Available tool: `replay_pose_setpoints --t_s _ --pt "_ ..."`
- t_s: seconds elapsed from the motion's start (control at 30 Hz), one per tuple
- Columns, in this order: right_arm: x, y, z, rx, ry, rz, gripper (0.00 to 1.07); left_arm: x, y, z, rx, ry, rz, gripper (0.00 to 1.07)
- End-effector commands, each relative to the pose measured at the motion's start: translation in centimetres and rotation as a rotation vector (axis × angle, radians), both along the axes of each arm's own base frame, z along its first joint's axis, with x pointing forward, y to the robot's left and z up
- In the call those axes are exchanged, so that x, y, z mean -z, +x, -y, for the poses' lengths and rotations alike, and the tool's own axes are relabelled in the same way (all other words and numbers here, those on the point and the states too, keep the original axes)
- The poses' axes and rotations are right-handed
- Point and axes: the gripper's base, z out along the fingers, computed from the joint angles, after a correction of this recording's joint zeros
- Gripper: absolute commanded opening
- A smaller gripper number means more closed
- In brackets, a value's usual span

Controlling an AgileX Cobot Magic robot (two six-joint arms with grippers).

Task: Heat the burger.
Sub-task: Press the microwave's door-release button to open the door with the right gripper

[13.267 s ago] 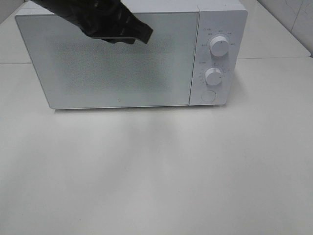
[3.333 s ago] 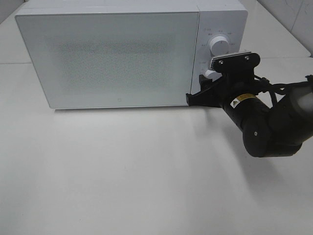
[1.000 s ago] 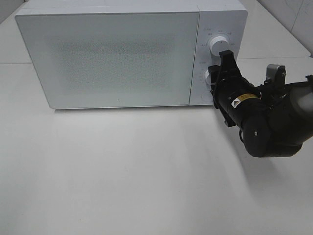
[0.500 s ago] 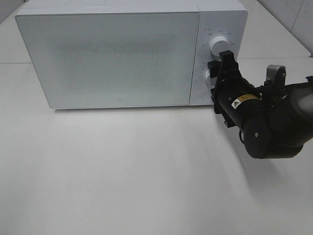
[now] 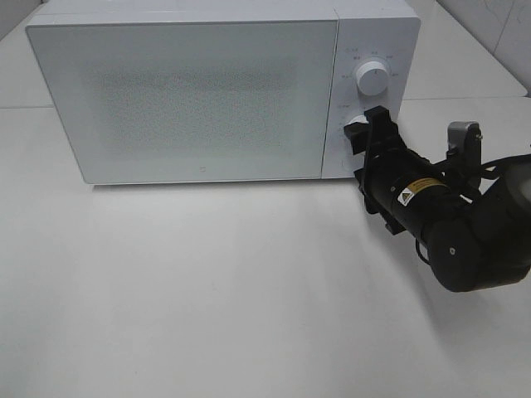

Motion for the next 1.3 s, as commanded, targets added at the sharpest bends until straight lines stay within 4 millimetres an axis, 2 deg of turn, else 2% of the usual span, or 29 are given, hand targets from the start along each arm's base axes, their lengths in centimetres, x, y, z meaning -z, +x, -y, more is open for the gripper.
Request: replay_pose_setpoints --t_s 0.03,0.1,0.17,0.2,0.27,0.37,0.43,0.63,0.7,0.9,0.97,1.17,1.23,1.3 --pt "-2.6 0.1 -0.8 -0.121 -0.111 0.273 0.64 0.0 -0.2 0.0 0.000 -0.019 0.020 0.00" --pt "-2.6 0.0 -0.9 -0.150 -0.166 0.294 0.63 0.0 -0.2 0.0 0.000 -0.019 0.020 0.00" --pt "-2.6 -0.1 -1.2 -0.212 -0.321 0.354 0.63 0.0 -0.2 0.0 0.000 -0.018 0.020 0.00" --pt "-2.6 -0.1 -1.2 -0.212 -0.321 0.354 0.63 0.0 -0.2 0.0 0.000 -0.018 0.020 0.00" --pt "-2.6 -0.2 -1.3 -0.246 -0.507 0.419 0.63 0.0 -0.2 0.0 0.000 -0.018 0.020 0.00" --pt "-2.6 -0.2 -1.3 -0.252 -0.547 0.432 0.63 0.0 -0.2 0.0 0.000 -0.018 0.020 0.00" --pt "-2.6 -0.2 -1.3 -0.276 -0.689 0.478 0.63 0.0 -0.2 0.0 0.000 -0.018 0.020 0.00" --pt "-2.3 -0.3 -1.6 -0.354 -0.843 0.509 0.63 0.0 -0.2 0.0 0.000 -0.018 0.020 0.00" --pt "-2.3 -0.6 -1.9 -0.458 -0.936 0.486 0.63 0.0 -0.2 0.0 -0.001 -0.019 0.020 0.00" --pt "-3.3 -0.9 -1.9 -0.523 -1.001 0.452 0.63 0.0 -0.2 0.0 -0.001 -0.019 0.020 0.00" --pt "-4.5 -1.2 -1.9 -0.598 -1.062 0.383 0.63 0.0 -0.2 0.0 -0.001 -0.019 0.020 0.00" --pt "-5.5 -1.5 -1.7 -0.684 -1.117 0.272 0.63 0.0 -0.2 0.0 -0.001 -0.019 0.020 0.00" --pt "-6.5 -1.7 -1.5 -0.793 -1.186 0.153 0.63 0.0 -0.2 0.0 -0.001 -0.019 0.020 0.00" --pt "-6.7 -1.8 -1.4 -0.821 -1.204 0.112 0.63 0.0 -0.2 0.0 -0.001 -0.019 0.020 0.00"
